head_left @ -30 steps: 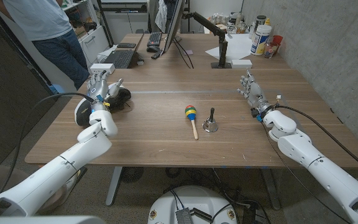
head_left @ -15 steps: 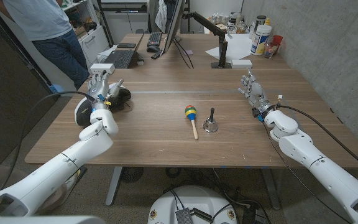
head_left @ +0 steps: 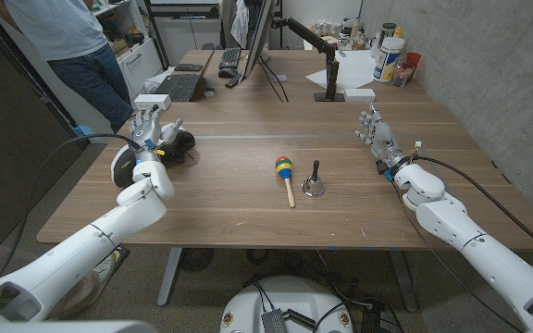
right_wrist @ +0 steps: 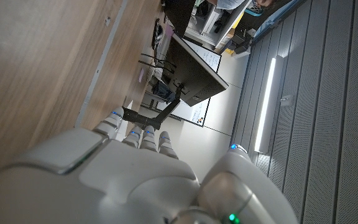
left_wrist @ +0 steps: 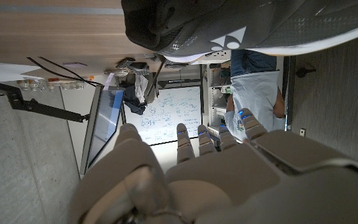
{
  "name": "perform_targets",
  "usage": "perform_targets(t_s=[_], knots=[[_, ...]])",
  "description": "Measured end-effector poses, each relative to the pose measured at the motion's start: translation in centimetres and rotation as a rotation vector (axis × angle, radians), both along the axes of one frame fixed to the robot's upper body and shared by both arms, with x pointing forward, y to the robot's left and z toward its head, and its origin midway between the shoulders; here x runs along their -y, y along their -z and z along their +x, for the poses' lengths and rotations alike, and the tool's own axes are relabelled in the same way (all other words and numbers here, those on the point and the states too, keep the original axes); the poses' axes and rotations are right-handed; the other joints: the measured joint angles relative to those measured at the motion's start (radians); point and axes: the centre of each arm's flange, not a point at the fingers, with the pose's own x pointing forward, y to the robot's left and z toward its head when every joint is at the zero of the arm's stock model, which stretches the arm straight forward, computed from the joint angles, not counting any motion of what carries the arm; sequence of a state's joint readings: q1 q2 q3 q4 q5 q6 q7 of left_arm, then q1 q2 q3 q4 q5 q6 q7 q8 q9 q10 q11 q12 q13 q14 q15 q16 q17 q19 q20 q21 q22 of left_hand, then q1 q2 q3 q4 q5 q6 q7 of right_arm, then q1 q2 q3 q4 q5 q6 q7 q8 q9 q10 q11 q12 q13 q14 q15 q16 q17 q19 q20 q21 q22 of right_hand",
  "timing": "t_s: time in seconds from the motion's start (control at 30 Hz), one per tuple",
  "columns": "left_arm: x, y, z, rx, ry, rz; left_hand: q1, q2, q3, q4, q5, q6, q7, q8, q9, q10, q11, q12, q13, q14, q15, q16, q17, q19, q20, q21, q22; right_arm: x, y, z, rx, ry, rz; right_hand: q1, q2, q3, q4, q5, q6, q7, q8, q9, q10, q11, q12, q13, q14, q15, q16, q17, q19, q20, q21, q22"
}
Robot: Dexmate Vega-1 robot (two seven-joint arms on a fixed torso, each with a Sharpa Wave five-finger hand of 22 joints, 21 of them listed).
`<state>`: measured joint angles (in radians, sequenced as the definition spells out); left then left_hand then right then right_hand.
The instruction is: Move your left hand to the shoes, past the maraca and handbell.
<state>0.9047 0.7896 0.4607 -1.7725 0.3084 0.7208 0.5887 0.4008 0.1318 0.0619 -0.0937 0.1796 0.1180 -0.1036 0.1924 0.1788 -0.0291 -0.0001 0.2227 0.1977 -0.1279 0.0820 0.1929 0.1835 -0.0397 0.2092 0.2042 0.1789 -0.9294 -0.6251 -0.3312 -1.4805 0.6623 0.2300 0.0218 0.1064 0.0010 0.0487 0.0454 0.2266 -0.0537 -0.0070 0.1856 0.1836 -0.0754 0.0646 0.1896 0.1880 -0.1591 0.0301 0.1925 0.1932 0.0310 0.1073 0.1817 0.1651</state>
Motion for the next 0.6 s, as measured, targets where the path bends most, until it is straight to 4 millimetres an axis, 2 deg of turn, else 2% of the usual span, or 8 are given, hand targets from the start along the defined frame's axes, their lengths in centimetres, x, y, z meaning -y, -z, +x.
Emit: perform_targets(t_s=[0.6], knots=[[-0.16,0.19,0.33,-0.014,0.004,0.045,0.0,0.0,0.003,-0.003,0.0,0.0,0.0,0.0,0.0,0.0,0.0,0.0,0.0,0.0,0.0,0.0,0.0,0.005,0.005,0.0,0.0,0.5,0.26,-0.36,0.0,0.003,0.002,0.001,0.001,-0.004,-0.004,0.0,0.0,0.0,0.0,0.0,0.0,0.0,0.0,0.0,0.0,0.0,0.0,0.0,0.0,0.0,0.0,0.0]])
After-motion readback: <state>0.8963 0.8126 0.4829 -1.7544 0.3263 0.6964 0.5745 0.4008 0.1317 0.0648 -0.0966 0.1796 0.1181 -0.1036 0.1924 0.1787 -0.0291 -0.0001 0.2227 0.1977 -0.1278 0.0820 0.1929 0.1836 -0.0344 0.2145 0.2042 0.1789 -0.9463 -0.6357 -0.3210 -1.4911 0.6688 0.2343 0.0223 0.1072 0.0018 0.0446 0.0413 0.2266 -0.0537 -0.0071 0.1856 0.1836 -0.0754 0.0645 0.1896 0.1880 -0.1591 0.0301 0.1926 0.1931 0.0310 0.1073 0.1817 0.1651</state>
